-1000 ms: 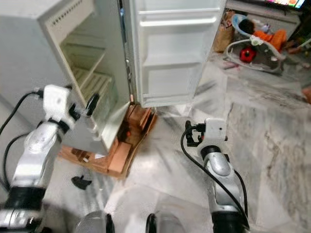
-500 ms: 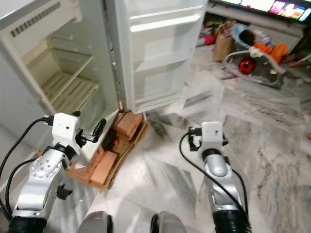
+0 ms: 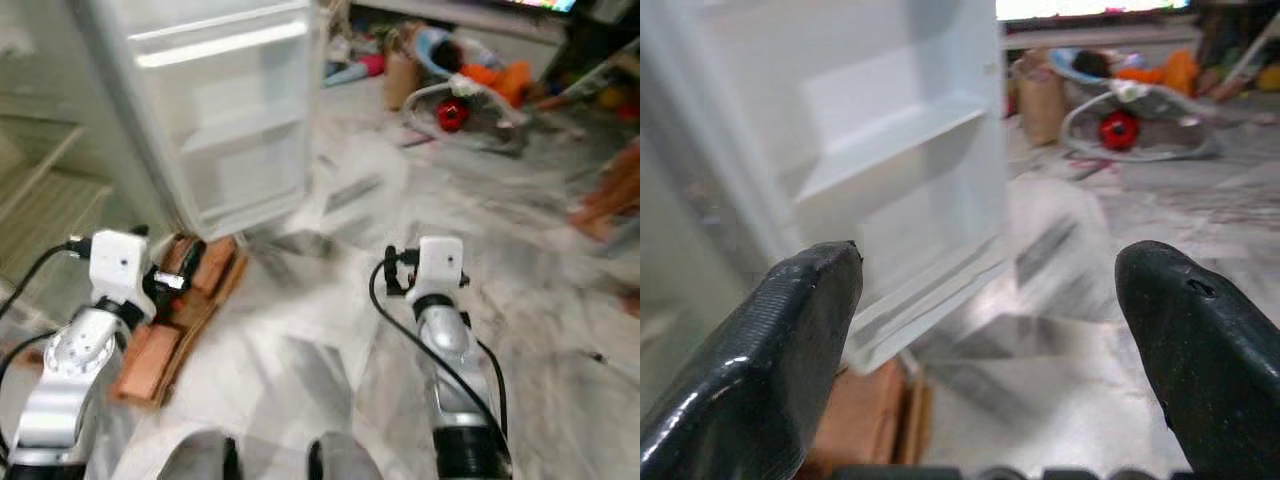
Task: Restocking fridge
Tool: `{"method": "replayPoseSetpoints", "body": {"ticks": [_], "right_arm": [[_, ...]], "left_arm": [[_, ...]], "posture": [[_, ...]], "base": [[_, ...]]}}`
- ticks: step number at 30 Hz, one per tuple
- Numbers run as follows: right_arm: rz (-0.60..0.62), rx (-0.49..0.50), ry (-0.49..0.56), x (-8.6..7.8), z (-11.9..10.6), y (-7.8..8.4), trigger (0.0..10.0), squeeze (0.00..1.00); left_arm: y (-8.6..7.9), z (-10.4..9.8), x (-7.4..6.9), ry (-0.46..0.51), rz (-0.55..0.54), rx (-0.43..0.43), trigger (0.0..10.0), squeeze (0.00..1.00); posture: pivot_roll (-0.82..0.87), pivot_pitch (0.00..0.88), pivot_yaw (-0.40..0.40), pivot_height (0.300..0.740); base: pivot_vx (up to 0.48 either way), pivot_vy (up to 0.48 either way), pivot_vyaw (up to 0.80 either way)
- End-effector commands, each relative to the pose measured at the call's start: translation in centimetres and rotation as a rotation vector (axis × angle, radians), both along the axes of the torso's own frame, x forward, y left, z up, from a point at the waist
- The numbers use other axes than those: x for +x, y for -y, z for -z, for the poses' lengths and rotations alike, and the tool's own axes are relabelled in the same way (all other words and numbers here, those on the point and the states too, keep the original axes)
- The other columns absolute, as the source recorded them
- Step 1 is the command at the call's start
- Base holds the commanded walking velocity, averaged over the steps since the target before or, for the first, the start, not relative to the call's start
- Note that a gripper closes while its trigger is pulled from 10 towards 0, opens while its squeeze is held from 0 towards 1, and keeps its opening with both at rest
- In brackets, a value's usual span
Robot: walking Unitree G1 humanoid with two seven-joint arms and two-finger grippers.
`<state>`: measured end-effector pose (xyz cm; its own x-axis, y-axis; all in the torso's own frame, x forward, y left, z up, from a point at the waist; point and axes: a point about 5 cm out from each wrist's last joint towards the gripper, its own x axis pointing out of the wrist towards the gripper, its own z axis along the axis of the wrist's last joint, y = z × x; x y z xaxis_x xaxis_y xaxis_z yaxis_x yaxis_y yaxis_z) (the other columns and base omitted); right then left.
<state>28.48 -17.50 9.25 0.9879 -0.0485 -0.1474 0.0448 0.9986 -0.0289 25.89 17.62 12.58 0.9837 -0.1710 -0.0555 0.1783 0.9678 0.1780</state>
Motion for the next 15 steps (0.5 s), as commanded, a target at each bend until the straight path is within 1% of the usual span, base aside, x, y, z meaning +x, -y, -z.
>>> {"method": "replayPoseSetpoints", "body": {"ticks": [1,3,5,8,15], "right_arm": [[-0.003,0.006,0.005,0.09,-0.13,-0.21,10.0,0.0],[-0.001,0.007,0.017,0.36,-0.32,-0.12,10.0,0.0],[0.001,0.01,0.02,0.55,-0.38,-0.03,10.0,0.0],[-0.007,0.029,0.048,0.8,-0.86,-0.02,10.0,0.0],[0.001,0.039,0.055,0.78,-1.07,-0.04,10.0,0.0]], "left_arm": [[-0.06,0.18,0.35,-0.008,-0.004,-0.006,10.0,0.0],[0.11,-0.17,0.82,0.002,0.004,-0.011,10.0,0.0],[0.1,-0.34,0.91,-0.002,0.0,-0.014,10.0,0.0],[-0.03,-0.3,0.91,-0.009,-0.008,-0.02,10.0,0.0],[0.27,-0.3,1.17,-0.003,-0.005,-0.036,10.0,0.0]], "posture": [[-0.02,0.151,-0.059,0.74],[-0.02,0.151,-0.063,0.74],[-0.02,0.145,-0.064,0.74],[-0.02,0.135,-0.064,0.74],[-0.03,0.13,-0.066,0.74]], "base": [[0.341,-0.334,-0.8],[0.377,-0.292,-0.8],[0.397,-0.262,-0.8],[0.453,0.0,-0.8],[0.472,0.0,-0.8]]}}
